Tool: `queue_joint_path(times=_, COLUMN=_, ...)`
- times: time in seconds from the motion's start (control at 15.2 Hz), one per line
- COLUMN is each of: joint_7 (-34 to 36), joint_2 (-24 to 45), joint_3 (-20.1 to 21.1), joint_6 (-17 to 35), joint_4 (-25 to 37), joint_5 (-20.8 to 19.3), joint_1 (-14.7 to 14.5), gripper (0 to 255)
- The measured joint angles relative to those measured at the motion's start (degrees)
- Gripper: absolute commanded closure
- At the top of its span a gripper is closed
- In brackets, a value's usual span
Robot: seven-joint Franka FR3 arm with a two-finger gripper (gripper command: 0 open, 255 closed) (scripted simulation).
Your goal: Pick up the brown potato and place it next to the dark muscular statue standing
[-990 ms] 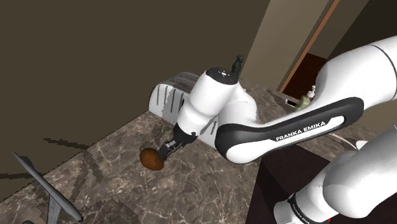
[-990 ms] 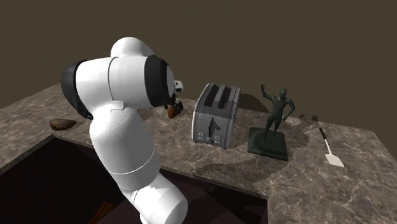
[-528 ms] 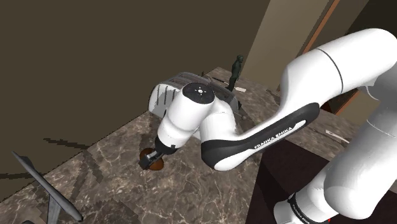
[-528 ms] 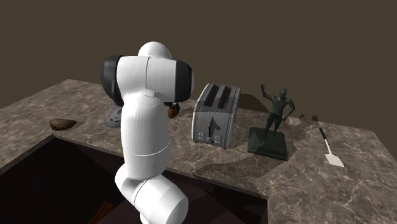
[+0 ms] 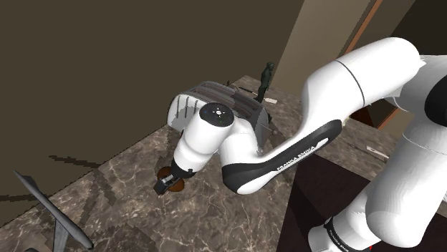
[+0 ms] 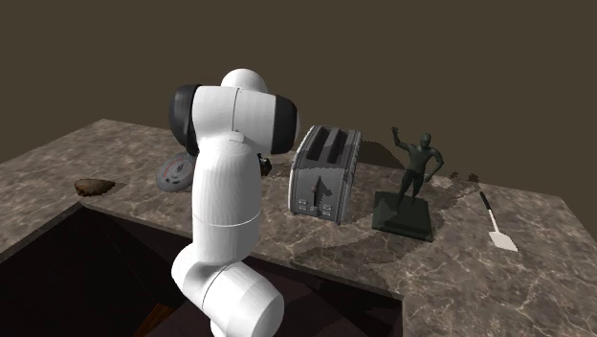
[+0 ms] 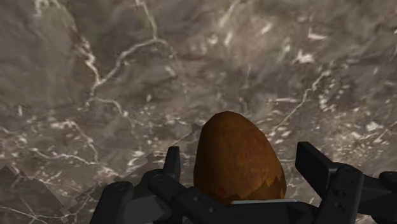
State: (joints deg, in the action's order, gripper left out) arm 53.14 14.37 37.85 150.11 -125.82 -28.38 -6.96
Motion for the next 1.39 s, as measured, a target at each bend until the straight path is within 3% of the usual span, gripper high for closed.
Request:
queue_joint_path(times=0.2, joint_7=0.04, joint_2=0.05, joint_3=-0.03, joint_6=0.02, joint_4=0.03, joint_5=-0.07, joint_1=-0.03, gripper=0)
queue_joint_path(times=0.26, joint_7=0.04, joint_2=0.05, joint_3=-0.03, joint_6=0.02, joint_4=0.03, joint_5=-0.07, joint_1=-0.03, gripper=255)
queue_joint_path(times=0.92, joint_7=0.05, joint_2=0.04, joint_3=-0.03, joint_6=0.01, joint_4=0.04, joint_5=-0.06, joint_1=-0.03, gripper=255)
queue_joint_path(times=1.39, joint_7=-4.04, joint_2=-3.56, joint_3=2.42, joint_6=-2.88, joint_4=0.52, joint_5=5.32, joint_1=1.91, gripper=255)
